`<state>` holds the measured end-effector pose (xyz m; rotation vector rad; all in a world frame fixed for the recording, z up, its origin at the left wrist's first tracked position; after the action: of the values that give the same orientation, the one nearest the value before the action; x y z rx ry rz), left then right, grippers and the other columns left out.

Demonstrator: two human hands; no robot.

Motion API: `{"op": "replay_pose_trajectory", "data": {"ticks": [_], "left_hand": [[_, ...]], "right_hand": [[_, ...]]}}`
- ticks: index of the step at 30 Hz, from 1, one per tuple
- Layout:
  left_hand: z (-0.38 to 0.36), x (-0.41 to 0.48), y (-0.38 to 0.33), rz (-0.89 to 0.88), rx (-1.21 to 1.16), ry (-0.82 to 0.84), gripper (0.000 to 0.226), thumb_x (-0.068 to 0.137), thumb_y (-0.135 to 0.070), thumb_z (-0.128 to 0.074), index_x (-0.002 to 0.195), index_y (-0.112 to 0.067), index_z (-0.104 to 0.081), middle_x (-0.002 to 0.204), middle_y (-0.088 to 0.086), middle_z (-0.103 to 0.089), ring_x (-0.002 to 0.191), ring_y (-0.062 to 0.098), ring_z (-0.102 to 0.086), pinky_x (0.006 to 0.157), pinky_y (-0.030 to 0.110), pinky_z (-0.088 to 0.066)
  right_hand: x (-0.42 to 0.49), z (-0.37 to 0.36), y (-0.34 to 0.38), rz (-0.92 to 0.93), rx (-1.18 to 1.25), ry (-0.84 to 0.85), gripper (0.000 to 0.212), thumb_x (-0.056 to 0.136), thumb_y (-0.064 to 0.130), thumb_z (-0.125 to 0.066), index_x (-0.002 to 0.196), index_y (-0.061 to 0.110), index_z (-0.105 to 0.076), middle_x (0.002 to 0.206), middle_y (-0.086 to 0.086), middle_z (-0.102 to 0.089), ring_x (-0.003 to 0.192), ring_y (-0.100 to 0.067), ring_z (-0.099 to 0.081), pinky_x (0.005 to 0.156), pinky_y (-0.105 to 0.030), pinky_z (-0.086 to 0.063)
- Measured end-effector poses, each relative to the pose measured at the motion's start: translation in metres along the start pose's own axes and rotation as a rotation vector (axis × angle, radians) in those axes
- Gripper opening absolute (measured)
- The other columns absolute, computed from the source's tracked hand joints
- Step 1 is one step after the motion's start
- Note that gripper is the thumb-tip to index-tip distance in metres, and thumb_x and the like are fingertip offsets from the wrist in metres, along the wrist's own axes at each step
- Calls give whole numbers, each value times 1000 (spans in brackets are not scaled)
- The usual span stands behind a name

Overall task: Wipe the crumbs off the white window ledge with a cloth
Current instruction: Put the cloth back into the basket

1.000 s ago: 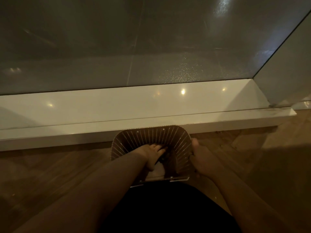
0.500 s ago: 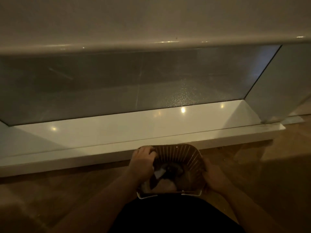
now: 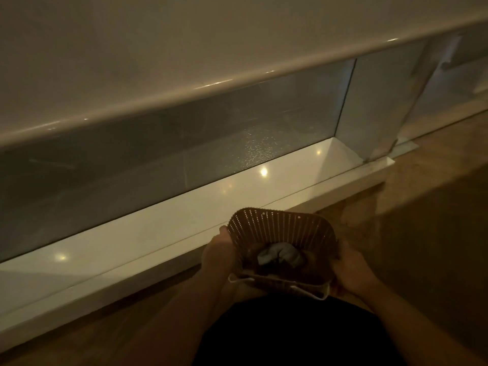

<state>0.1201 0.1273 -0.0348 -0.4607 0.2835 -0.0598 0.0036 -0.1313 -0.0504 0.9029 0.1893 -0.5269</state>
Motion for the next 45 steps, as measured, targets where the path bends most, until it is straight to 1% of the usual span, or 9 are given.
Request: {"op": "replay_pose_trajectory", "data": {"ticks": [7,10,13,20,25,31,35,39,45], "left_hand": [[-61,50,-103,-108,68,122,39,92,-39,-43,124,-18,-44,116,11,-63,105,30,-61,84,35,-47],[-89,65,-155,-197,119,108,38,91,-37,-44,125,-20,-45,115,8,-64,101,27,-62,82,36,-49],[-117,79,-191,-252,140,102,37,93,-34,-45,128,-20,-46,116,7,-63,103,26,-62,81,34,-49],[-156,111,-250,-366,63,98,42,96,-26,-41,138,-22,-39,121,7,-63,111,24,-60,94,33,-46],[-169,122,-254,-390,105,116,52,97,-22,-37,147,-26,-25,122,9,-61,112,25,-57,99,39,-46],[-169,122,-256,-378,345,186,69,97,-20,-42,150,-32,-1,123,11,-55,115,27,-52,97,40,-47],[-167,116,-256,-362,380,265,67,98,-26,-41,151,-26,0,145,9,-41,127,31,-42,102,45,-43],[-164,103,-255,-359,404,301,74,95,-27,-47,152,-20,0,157,7,-21,136,32,-34,108,47,-37],[-139,67,-260,-424,437,276,75,94,-33,-49,152,-18,-4,156,8,-22,136,32,-32,108,45,-35]], "right_hand": [[-7,57,-81,-263,155,-202,29,90,11,-48,115,0,-40,113,-26,-58,98,-40,-58,76,-36,-42],[-7,71,-114,-376,243,-255,22,91,13,-48,108,2,-39,113,-25,-57,90,-34,-55,75,-34,-39],[-1,80,-141,-455,273,-308,19,90,14,-50,100,7,-36,112,-24,-57,98,-39,-57,81,-39,-44],[21,95,-174,-584,377,-348,29,88,7,-52,111,-2,-36,119,-34,-52,107,-45,-54,89,-42,-41],[31,99,-177,-603,421,-381,24,88,5,-50,102,3,-31,120,-36,-51,106,-47,-53,90,-45,-41],[31,97,-178,-651,418,-390,28,88,5,-51,108,-2,-33,122,-37,-48,108,-48,-51,91,-47,-40],[33,91,-179,-661,403,-332,28,87,16,-53,100,5,-30,117,-33,-52,100,-48,-56,89,-54,-47],[25,110,-170,-623,345,-365,42,88,20,-56,115,-5,-34,117,-32,-54,104,-45,-55,81,-41,-43],[11,143,-139,-518,298,-475,51,87,23,-60,122,-2,-35,117,-29,-55,105,-44,-56,81,-44,-45]]}}
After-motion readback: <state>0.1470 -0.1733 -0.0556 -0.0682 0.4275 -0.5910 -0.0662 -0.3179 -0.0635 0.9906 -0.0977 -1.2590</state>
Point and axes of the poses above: each hand's wrist, its own x-axis towards the middle knuckle, its own z-axis out of the back of the hand, y = z × x, the point moved 9 cm from there along x, towards the middle knuckle
